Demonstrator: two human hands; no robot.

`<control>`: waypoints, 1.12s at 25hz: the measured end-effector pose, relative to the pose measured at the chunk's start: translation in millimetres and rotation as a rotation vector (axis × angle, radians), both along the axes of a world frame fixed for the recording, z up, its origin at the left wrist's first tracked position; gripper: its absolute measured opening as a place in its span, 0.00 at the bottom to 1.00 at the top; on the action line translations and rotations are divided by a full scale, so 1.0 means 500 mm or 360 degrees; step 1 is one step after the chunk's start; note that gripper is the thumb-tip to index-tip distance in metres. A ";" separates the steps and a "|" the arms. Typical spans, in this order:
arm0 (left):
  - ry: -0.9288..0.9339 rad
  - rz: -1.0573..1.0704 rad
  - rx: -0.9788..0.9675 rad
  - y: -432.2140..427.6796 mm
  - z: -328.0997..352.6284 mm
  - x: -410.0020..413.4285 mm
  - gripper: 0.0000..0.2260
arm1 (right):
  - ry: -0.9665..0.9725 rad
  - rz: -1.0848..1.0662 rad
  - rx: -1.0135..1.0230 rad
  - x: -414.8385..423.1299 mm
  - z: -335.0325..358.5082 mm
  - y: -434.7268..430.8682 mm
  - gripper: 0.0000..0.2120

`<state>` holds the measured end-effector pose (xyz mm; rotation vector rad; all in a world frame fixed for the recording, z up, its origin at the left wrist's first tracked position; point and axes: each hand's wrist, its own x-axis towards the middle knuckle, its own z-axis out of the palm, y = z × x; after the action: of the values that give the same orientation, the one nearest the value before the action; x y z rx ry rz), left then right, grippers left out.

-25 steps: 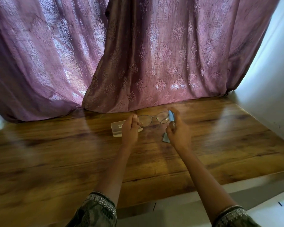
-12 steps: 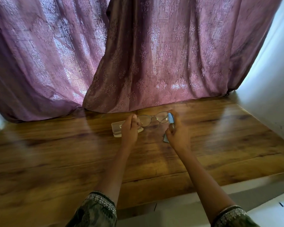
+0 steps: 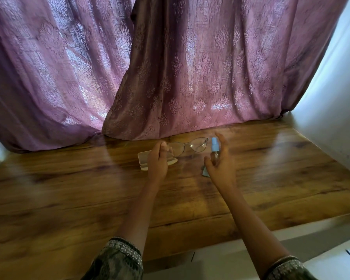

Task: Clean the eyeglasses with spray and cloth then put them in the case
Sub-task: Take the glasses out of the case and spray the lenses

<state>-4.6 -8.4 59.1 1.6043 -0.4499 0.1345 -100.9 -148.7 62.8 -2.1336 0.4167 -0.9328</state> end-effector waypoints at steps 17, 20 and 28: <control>0.0161 -0.0122 -0.0223 0.040 -0.037 0.063 0.15 | 0.0224 -0.0181 0.0074 0.004 -0.098 -0.018 0.19; 0.0211 -0.0113 -0.0271 0.043 -0.040 0.064 0.16 | 0.0302 -0.0226 0.0158 0.003 -0.128 -0.026 0.17; 0.0232 -0.0142 -0.0303 0.055 -0.047 0.077 0.17 | 0.0427 -0.0396 0.0513 0.001 -0.171 -0.045 0.15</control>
<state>34.0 19.3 35.8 1.3940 -0.3830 -0.0074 -100.3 -171.1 -22.6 -1.9384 0.9208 -0.6571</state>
